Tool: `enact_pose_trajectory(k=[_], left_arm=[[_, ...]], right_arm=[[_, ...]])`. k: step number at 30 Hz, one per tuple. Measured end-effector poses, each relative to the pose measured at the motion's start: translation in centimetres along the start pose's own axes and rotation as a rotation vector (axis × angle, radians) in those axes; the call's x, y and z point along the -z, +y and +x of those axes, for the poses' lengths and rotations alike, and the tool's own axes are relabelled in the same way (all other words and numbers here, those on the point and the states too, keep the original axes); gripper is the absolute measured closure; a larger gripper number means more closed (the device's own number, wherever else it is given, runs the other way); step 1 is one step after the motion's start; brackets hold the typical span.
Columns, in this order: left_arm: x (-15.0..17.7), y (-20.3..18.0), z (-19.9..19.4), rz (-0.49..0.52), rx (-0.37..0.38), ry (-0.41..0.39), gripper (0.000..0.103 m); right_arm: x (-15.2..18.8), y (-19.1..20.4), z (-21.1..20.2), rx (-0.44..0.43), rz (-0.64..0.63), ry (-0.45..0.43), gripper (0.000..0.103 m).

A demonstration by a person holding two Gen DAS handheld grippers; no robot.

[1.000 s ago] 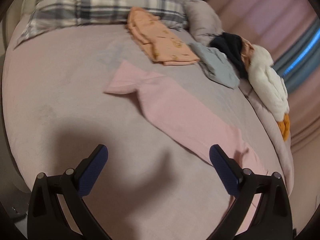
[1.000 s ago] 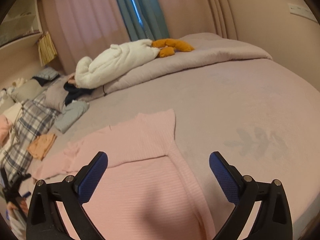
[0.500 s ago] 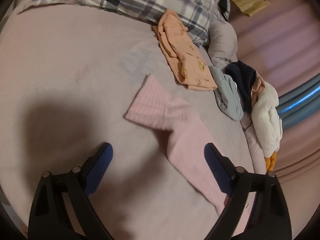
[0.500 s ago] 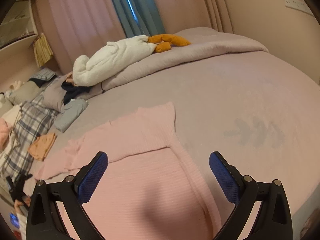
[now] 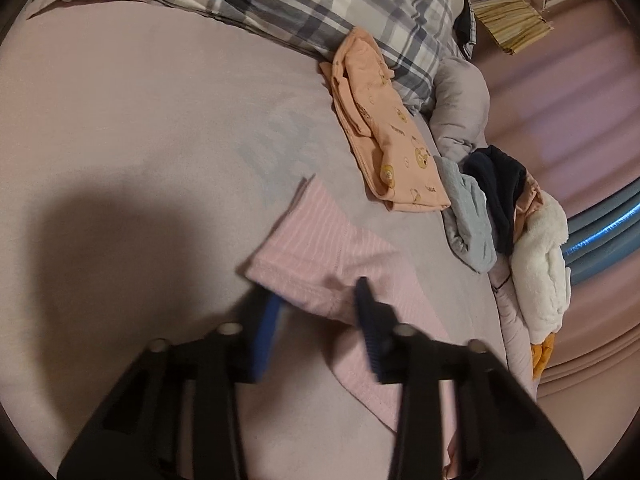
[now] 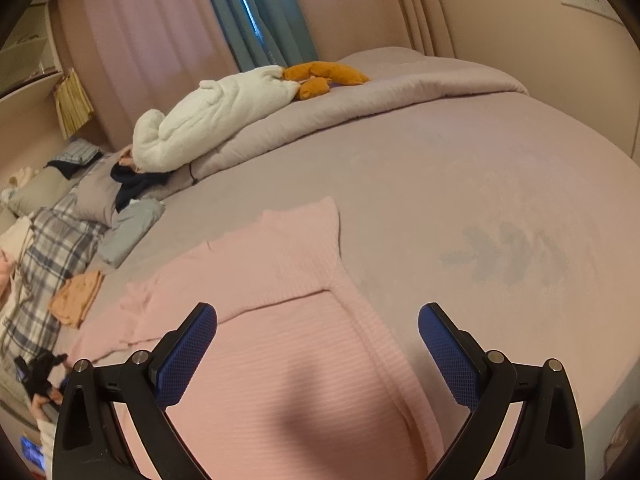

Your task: Fold small clothes

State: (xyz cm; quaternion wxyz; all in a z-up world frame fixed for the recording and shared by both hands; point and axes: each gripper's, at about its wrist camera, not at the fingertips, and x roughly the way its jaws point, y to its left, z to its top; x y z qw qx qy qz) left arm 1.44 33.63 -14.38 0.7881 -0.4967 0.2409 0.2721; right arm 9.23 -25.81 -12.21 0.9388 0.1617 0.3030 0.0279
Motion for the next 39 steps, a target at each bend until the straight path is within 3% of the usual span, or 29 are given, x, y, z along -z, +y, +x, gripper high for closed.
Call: enact_pose_trajectory(k=[2, 7, 20, 29, 39], left_arm=[[0.2, -0.2, 0.3, 0.012, -0.002, 0.004, 0.088], [0.7, -2.3, -0.7, 0.066, -0.024, -0.033, 0.089], [5.1, -13.1, -4.2, 0.347, 0.112, -0.031, 0.090], [10.5, -19.9, -5.5, 0.565, 0.224, 0.025, 0.089], [18.4, -23.5, -3.6, 0.771, 0.252, 0.158, 0.095]], right_arm=[[0.1, 0.1, 0.1, 0.001, -0.003, 0.003, 0.002], [0.1, 0.3, 0.3, -0.001, -0.005, 0.007, 0.002], [0.3, 0.2, -0.1, -0.016, 0.002, -0.008, 0.002], [0.4, -1.2, -0.6, -0.012, 0.039, -0.022, 0.002], [0.8, -2.8, -1.0, 0.004, 0.078, -0.025, 0.002]])
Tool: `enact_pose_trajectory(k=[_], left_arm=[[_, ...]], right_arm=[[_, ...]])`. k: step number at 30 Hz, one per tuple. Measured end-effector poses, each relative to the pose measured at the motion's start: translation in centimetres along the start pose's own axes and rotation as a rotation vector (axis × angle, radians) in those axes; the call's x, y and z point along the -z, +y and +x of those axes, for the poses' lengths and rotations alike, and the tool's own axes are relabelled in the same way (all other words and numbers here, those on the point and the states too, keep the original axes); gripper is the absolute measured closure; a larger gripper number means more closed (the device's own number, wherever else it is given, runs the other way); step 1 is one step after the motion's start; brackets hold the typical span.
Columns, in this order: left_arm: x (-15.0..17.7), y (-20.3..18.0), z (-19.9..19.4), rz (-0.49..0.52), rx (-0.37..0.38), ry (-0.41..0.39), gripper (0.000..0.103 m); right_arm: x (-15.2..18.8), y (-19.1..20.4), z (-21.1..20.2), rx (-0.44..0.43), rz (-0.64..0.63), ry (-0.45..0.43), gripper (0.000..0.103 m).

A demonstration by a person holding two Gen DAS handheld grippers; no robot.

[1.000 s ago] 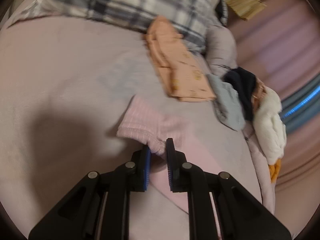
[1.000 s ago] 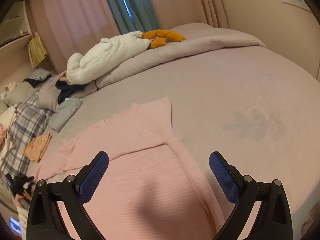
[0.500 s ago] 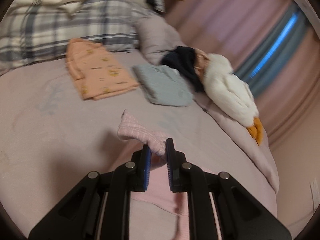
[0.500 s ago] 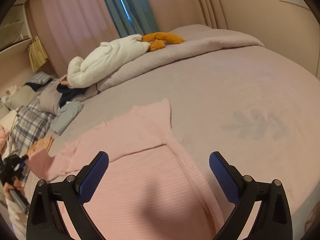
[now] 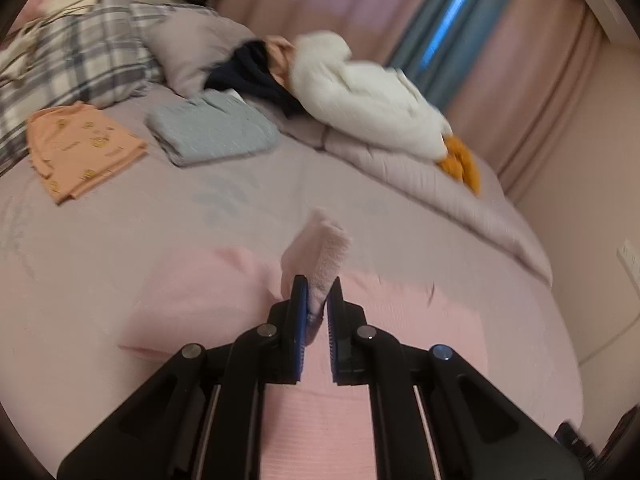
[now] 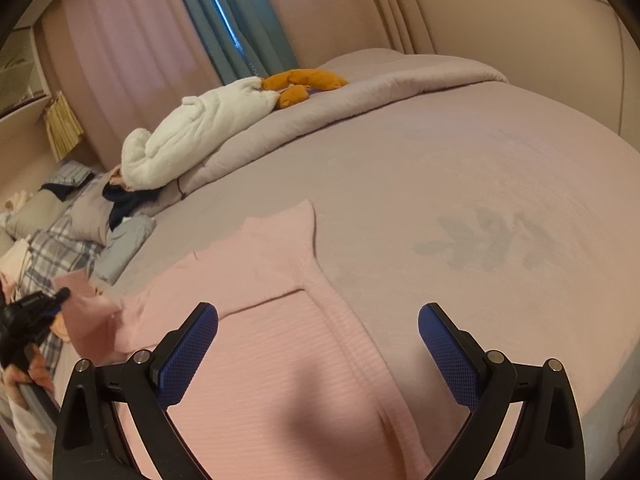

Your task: Fold small clothes

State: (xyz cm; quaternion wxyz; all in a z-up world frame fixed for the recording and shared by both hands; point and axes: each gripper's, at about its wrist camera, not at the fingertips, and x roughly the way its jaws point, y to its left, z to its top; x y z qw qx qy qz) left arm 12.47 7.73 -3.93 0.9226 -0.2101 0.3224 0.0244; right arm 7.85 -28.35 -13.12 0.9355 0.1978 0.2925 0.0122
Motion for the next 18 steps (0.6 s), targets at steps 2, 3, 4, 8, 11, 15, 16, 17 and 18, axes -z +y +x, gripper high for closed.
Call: enact_pose_trajectory(k=[2, 3, 4, 8, 11, 15, 16, 17, 18], left_arm=[[1.2, -0.9, 1.1, 0.031, 0.013, 0.038, 0.095], [1.9, -1.4, 1.9, 0.046, 0.020, 0.067, 0.095], [2.6, -1.8, 2.5, 0.060, 0.026, 0.092, 0.095], [5.3, -2.6, 4.9, 0.118, 0.019, 0.188, 0.095], [7.2, -2.8, 5.9, 0.142, 0.024, 0.251, 0.094], [8.4, -2.4, 6.1, 0.145, 0.049, 0.304, 0.079], [8.5, -2.3, 5.8, 0.141, 0.066, 0.311, 0.070], [8.3, -2.1, 5.5, 0.134, 0.086, 0.314, 0.060], [8.0, -1.8, 4.8, 0.124, 0.106, 0.311, 0.055]], right_arm=[[0.0, -0.3, 0.0, 0.001, 0.007, 0.001, 0.002], [0.0, -0.5, 0.0, 0.002, 0.010, 0.002, 0.002], [0.0, -0.6, 0.0, 0.003, 0.012, 0.003, 0.002], [0.1, -1.0, 0.1, 0.005, 0.017, 0.015, 0.002], [0.2, -1.2, 0.3, 0.003, 0.019, 0.026, 0.002], [0.5, -0.9, 0.8, -0.010, 0.018, 0.062, 0.002], [0.5, -0.7, 1.0, -0.014, 0.015, 0.071, 0.002], [0.5, -0.4, 1.2, -0.020, 0.010, 0.083, 0.002], [0.5, -0.1, 1.5, -0.027, 0.004, 0.095, 0.002]])
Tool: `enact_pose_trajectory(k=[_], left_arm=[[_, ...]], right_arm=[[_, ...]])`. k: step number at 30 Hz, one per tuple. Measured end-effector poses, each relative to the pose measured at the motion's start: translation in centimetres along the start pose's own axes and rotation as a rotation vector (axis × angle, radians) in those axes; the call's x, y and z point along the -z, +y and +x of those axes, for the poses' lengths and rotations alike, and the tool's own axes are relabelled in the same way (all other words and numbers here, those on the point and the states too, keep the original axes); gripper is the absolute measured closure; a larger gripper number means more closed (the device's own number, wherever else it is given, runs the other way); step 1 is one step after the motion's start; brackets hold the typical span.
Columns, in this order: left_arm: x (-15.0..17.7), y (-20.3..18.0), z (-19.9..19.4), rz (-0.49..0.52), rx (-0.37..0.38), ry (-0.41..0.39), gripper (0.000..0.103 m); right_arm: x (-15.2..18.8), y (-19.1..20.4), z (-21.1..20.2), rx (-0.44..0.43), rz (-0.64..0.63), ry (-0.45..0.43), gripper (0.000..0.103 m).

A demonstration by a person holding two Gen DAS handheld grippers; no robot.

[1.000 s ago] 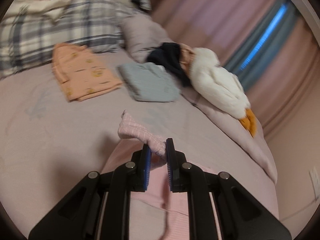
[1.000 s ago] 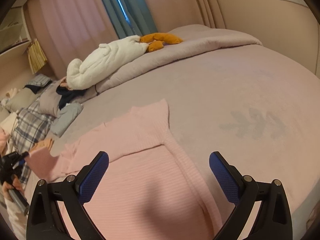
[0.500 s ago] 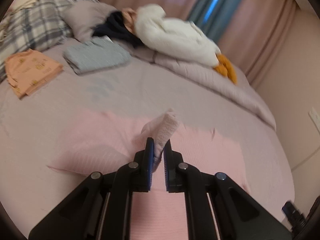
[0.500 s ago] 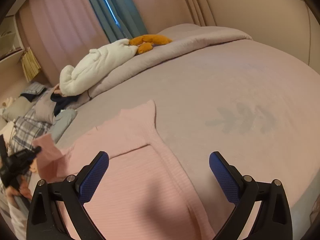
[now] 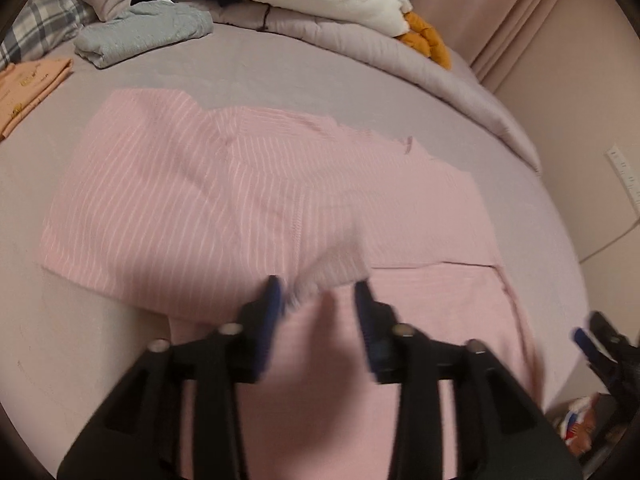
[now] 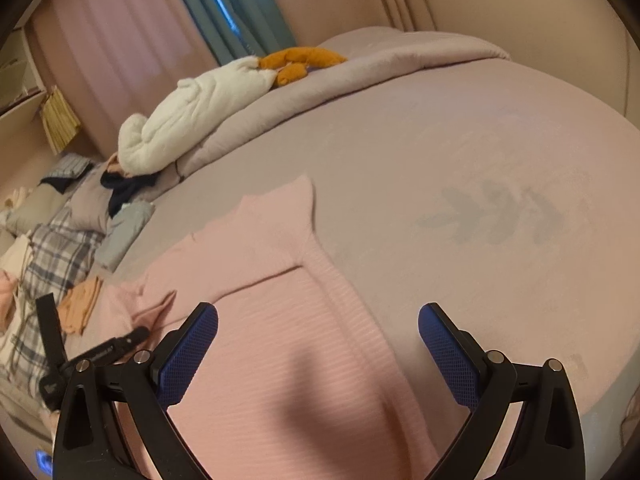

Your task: Fold small clothes

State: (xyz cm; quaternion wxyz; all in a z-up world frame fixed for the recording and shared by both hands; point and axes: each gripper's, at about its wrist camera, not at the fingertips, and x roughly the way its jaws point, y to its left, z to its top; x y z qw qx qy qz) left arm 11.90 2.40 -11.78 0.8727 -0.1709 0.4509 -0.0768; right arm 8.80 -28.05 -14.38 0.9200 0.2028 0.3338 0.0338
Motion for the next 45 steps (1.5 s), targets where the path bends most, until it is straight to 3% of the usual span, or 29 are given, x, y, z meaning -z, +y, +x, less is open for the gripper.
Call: enact_pose_trajectory(k=[2, 5, 8, 10, 13, 18, 22, 23, 25, 27, 30, 36, 41, 45], left_arm=[[-0.1, 0.3, -1.6, -0.016, 0.018, -0.033, 0.039], [-0.4, 1.5, -4.6, -0.059, 0.024, -0.101, 0.028], [-0.4, 3.7, -7.1, -0.134, -0.016, -0.150, 0.028], [-0.4, 5.1, -8.0, -0.165, -0.094, -0.162, 0.028], [0.2, 6.8, -9.2, -0.193, -0.196, -0.174, 0.028], [1.3, 9.7, -10.6, -0.273, -0.217, -0.183, 0.029], [2.0, 10.5, -11.6, -0.288, -0.245, -0.194, 0.029], [2.1, 10.7, -11.7, -0.295, -0.245, -0.195, 0.029], [2.2, 11.0, -11.9, -0.303, -0.239, -0.195, 0.029], [2.1, 11.2, -12.1, -0.304, -0.235, -0.197, 0.029], [1.8, 10.9, -12.3, -0.291, -0.230, -0.203, 0.029], [-0.1, 9.7, -11.8, -0.267, -0.188, -0.210, 0.029], [-2.3, 8.2, -10.3, -0.232, -0.158, -0.200, 0.031], [-4.0, 6.6, -7.4, -0.199, -0.104, -0.151, 0.040]], right_arm=[[-0.1, 0.7, 0.6, -0.013, -0.013, 0.018, 0.002], [-0.4, 2.5, 1.7, -0.057, -0.050, 0.055, 0.002], [-0.7, 5.0, 3.4, -0.117, -0.097, 0.094, 0.002], [-0.7, 7.0, 5.1, -0.168, -0.124, 0.135, 0.003], [-0.2, 9.7, 8.4, -0.248, -0.120, 0.239, 0.013], [1.5, 14.3, 13.7, -0.322, -0.126, 0.409, 0.035], [2.6, 16.9, 16.6, -0.304, -0.165, 0.484, 0.042], [2.7, 17.2, 16.8, -0.291, -0.184, 0.480, 0.047], [3.0, 18.3, 17.0, -0.249, -0.248, 0.448, 0.067], [2.8, 18.8, 17.1, -0.242, -0.276, 0.451, 0.097], [1.6, 18.8, 16.0, -0.275, -0.314, 0.442, 0.097], [-5.7, 18.1, 10.5, -0.288, -0.357, 0.249, 0.097], [-10.9, 15.9, 7.4, -0.202, -0.378, 0.098, 0.097], [-12.3, 13.5, 8.7, -0.119, -0.350, 0.100, 0.097]])
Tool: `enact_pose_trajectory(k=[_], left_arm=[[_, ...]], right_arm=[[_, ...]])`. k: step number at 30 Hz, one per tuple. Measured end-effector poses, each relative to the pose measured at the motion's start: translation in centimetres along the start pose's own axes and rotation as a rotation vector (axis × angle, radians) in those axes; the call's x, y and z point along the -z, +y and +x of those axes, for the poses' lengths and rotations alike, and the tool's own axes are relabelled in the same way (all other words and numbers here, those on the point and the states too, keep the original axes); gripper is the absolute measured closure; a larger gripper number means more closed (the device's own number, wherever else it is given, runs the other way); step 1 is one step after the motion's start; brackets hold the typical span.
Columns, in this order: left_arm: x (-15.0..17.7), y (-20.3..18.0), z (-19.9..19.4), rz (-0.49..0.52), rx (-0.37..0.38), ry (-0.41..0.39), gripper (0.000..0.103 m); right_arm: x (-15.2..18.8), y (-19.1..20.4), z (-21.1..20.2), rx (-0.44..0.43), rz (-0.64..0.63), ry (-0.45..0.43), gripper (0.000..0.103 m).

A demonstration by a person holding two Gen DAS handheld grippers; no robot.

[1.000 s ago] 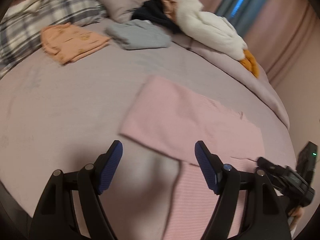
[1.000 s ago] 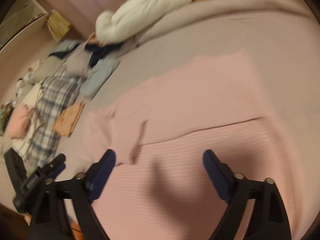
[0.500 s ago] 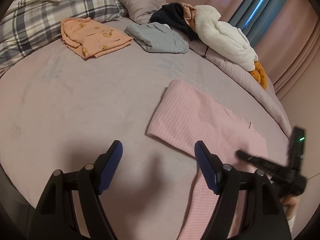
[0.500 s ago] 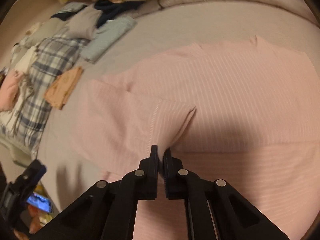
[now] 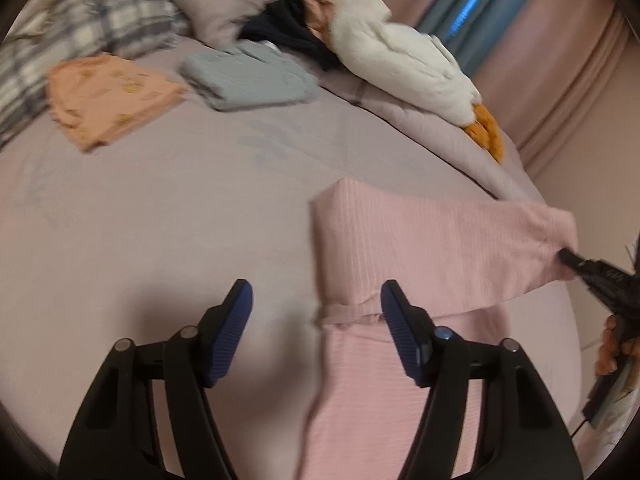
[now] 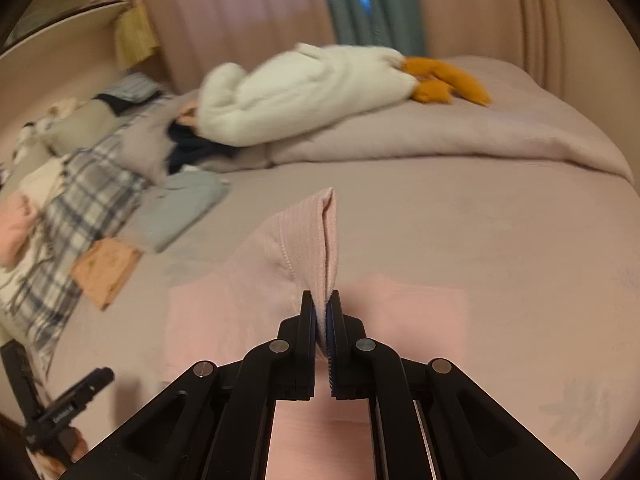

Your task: Fold small clothes

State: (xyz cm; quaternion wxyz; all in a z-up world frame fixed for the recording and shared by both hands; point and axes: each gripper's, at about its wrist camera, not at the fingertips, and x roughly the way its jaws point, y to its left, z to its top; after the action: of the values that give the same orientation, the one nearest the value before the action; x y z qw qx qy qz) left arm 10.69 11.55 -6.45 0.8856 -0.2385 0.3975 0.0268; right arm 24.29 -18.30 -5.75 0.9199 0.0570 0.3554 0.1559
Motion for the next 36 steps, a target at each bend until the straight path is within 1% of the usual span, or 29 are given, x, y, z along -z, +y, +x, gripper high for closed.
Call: enact_pose_trajectory(k=[2, 3, 4, 5, 7, 9, 12, 14, 16, 20, 23, 28, 36], left_arm=[[-0.2, -0.9, 1.7, 0.007, 0.021, 0.038, 0.051], [-0.2, -1.4, 2.8, 0.014, 0.025, 0.060, 0.053], [-0.2, -1.9, 3.6, 0.022, 0.026, 0.075, 0.059], [-0.1, -2.4, 4.8, 0.039, 0.021, 0.096, 0.064], [0.1, -3.1, 6.5, 0.063, 0.005, 0.127, 0.067], [0.5, -3.4, 8.1, 0.079, -0.021, 0.163, 0.067], [1.2, -2.9, 10.0, 0.079, -0.058, 0.212, 0.066], [1.5, -2.5, 10.5, 0.082, -0.069, 0.216, 0.062], [1.6, -2.4, 10.4, 0.088, -0.065, 0.203, 0.062], [1.8, -2.0, 10.3, 0.104, -0.062, 0.203, 0.061], [2.0, -1.7, 10.2, 0.104, -0.061, 0.202, 0.061], [2.0, -2.2, 10.5, 0.109, -0.073, 0.194, 0.061], [2.1, -2.3, 10.7, 0.115, -0.075, 0.201, 0.058]], right_arm=[[0.5, -2.3, 1.3, 0.031, 0.040, 0.039, 0.097], [0.8, -2.8, 1.6, 0.037, 0.055, 0.049, 0.097], [1.4, -4.1, 2.4, 0.046, 0.087, 0.071, 0.097], [1.6, -4.3, 2.8, 0.052, 0.104, 0.083, 0.097], [2.5, -6.2, 3.8, 0.065, 0.142, 0.123, 0.097], [3.5, -7.5, 4.9, 0.101, 0.154, 0.155, 0.097], [4.5, -8.4, 5.5, 0.137, 0.165, 0.178, 0.097], [5.1, -9.2, 6.3, 0.148, 0.186, 0.199, 0.097], [5.5, -9.5, 6.9, 0.161, 0.187, 0.214, 0.097], [6.6, -9.8, 8.7, 0.188, 0.182, 0.248, 0.097], [6.9, -9.8, 9.4, 0.196, 0.175, 0.243, 0.097], [6.7, -8.7, 9.7, 0.232, 0.125, 0.227, 0.097], [6.7, -9.2, 9.8, 0.246, 0.094, 0.210, 0.097]])
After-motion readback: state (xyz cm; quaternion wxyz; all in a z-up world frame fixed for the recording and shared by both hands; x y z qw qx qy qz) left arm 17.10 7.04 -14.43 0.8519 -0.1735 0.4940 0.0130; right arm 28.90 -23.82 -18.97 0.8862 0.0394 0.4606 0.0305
